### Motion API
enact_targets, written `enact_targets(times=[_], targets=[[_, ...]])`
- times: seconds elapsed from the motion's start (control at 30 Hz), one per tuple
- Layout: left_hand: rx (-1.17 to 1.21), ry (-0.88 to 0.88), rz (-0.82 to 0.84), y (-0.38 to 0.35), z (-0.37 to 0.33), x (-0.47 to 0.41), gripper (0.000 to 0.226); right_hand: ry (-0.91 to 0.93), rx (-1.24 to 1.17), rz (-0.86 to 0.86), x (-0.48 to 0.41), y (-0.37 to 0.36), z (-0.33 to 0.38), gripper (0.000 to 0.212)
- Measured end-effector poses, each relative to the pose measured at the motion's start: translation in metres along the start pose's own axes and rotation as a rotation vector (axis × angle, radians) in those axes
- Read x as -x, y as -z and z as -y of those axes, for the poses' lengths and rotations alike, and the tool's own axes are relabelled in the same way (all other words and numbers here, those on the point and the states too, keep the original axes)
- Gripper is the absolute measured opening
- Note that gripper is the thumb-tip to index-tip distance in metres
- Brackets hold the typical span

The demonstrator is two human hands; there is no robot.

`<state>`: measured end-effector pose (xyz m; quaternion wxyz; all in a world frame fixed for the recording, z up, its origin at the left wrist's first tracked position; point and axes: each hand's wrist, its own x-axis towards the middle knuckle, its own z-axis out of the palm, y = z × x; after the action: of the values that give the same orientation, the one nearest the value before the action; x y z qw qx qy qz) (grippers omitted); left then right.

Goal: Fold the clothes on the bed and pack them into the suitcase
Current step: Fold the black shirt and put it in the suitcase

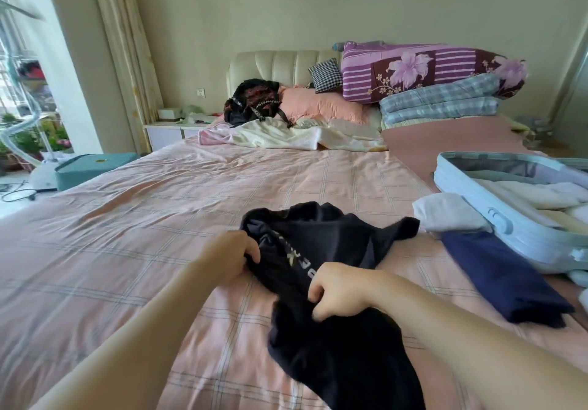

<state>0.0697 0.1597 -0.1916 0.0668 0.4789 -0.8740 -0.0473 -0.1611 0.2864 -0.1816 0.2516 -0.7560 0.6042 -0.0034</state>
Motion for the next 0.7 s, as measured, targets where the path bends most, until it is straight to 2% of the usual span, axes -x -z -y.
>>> enact_targets(times=[0.03, 0.1, 0.13, 0.17, 0.23, 0.27, 0.3, 0.33, 0.37, 0.4, 0.47, 0.5, 0.53, 0.6, 0.7], targets=[[0.01, 0.024, 0.017, 0.004, 0.001, 0.001, 0.046, 0.014, -0.049, 0.135, 0.001, 0.004, 0.014, 0.017], [0.064, 0.068, 0.09, 0.01, 0.003, 0.003, 0.044, 0.018, -0.134, 0.356, -0.002, 0.014, 0.04, 0.007], [0.106, 0.102, 0.105, 0.01, 0.006, 0.003, 0.04, 0.016, -0.171, 0.381, -0.011, 0.018, 0.05, 0.009], [0.142, 0.141, 0.081, 0.01, 0.01, 0.003, 0.035, 0.014, -0.189, 0.323, -0.023, 0.022, 0.055, 0.018], [0.123, 0.234, -0.036, 0.007, 0.022, 0.0, 0.022, 0.026, -0.134, 0.001, -0.057, 0.031, 0.062, 0.024], [0.025, 0.267, -0.042, 0.006, 0.03, -0.002, 0.028, 0.047, -0.062, -0.19, -0.075, 0.036, 0.062, 0.022], [-0.089, 0.303, 0.008, 0.005, 0.035, -0.003, 0.043, 0.064, 0.019, -0.327, -0.092, 0.039, 0.061, 0.021], [-0.164, 0.33, 0.08, 0.004, 0.039, -0.004, 0.055, 0.081, 0.083, -0.384, -0.108, 0.042, 0.059, 0.027], [-0.191, 0.343, 0.139, 0.002, 0.041, -0.007, 0.058, 0.091, 0.143, -0.36, -0.123, 0.044, 0.055, 0.039], [-0.172, 0.346, 0.166, 0.001, 0.042, -0.012, 0.052, 0.088, 0.203, -0.293, -0.136, 0.045, 0.051, 0.055], [-0.116, 0.353, 0.15, -0.001, 0.048, -0.028, 0.027, 0.069, 0.285, -0.142, -0.157, 0.047, 0.043, 0.08], [-0.099, 0.36, 0.126, 0.0, 0.05, -0.036, 0.018, 0.065, 0.304, -0.092, -0.166, 0.047, 0.039, 0.082], [-0.075, 0.366, 0.096, 0.003, 0.051, -0.044, 0.013, 0.07, 0.302, -0.073, -0.174, 0.049, 0.033, 0.077], [-0.002, 0.376, 0.017, 0.011, 0.052, -0.063, 0.018, 0.082, 0.246, -0.094, -0.187, 0.057, 0.02, 0.051], [0.239, 0.469, -0.147, 0.025, 0.048, -0.101, 0.028, 0.012, 0.135, -0.249, -0.206, 0.079, -0.008, 0.024]])
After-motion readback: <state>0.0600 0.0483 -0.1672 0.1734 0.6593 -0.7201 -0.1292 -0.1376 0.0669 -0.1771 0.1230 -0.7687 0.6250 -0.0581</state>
